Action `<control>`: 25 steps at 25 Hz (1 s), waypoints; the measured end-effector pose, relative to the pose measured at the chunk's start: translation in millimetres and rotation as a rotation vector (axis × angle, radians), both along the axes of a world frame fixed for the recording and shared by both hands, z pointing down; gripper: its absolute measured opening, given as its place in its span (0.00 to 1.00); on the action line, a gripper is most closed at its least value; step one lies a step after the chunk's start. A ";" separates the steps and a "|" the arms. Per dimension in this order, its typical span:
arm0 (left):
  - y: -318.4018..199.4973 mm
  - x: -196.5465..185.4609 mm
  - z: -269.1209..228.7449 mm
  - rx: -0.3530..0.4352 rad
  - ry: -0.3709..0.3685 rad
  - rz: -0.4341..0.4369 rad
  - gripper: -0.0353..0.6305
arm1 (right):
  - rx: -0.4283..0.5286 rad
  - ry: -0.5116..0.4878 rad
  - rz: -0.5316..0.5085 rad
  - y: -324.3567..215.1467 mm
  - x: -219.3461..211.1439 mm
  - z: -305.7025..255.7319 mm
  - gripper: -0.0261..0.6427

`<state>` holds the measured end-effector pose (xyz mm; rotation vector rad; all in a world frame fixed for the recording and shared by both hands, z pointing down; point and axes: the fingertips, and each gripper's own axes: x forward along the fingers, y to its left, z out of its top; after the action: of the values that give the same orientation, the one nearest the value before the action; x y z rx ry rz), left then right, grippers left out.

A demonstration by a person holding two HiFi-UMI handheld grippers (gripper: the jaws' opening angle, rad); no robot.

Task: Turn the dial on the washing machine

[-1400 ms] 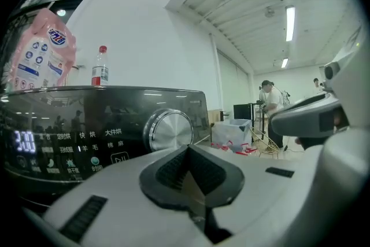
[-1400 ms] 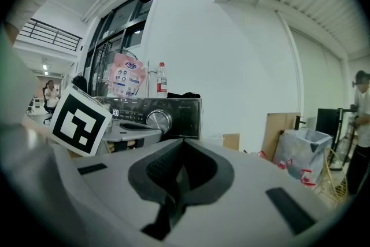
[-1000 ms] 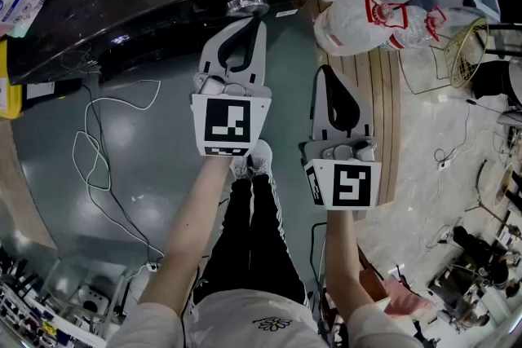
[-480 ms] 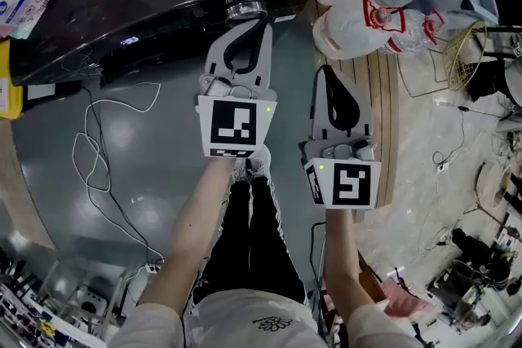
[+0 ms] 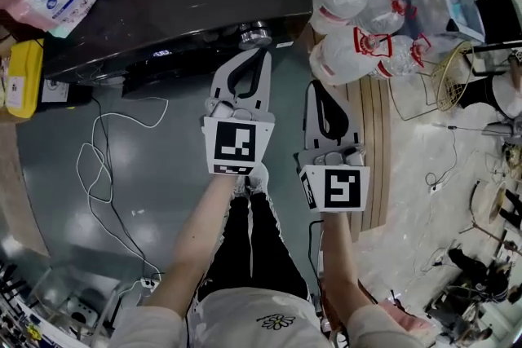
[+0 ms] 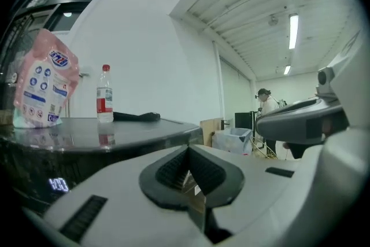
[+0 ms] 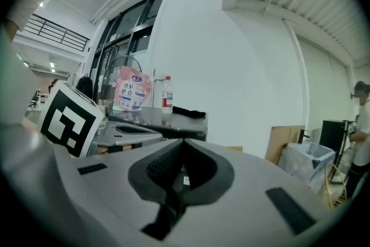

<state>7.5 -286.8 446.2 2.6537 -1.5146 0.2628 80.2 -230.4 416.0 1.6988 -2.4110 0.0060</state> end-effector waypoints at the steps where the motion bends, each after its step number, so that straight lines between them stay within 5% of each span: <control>1: 4.2 -3.3 -12.9 0.009 0.002 -0.004 0.05 | 0.011 0.003 -0.007 1.5 -2.5 -11.9 0.04; 8: 25.6 -22.7 -53.9 0.013 -0.024 -0.018 0.05 | 0.048 0.001 -0.037 18.2 -23.9 -66.9 0.04; 25: -13.5 -32.2 56.9 -0.199 -0.092 -0.074 0.05 | -0.012 0.023 0.004 2.8 -8.4 -23.2 0.04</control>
<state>-24.8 -300.3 503.1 2.4576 -1.5198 0.5089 71.9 -227.6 392.8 1.6890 -2.3858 0.0016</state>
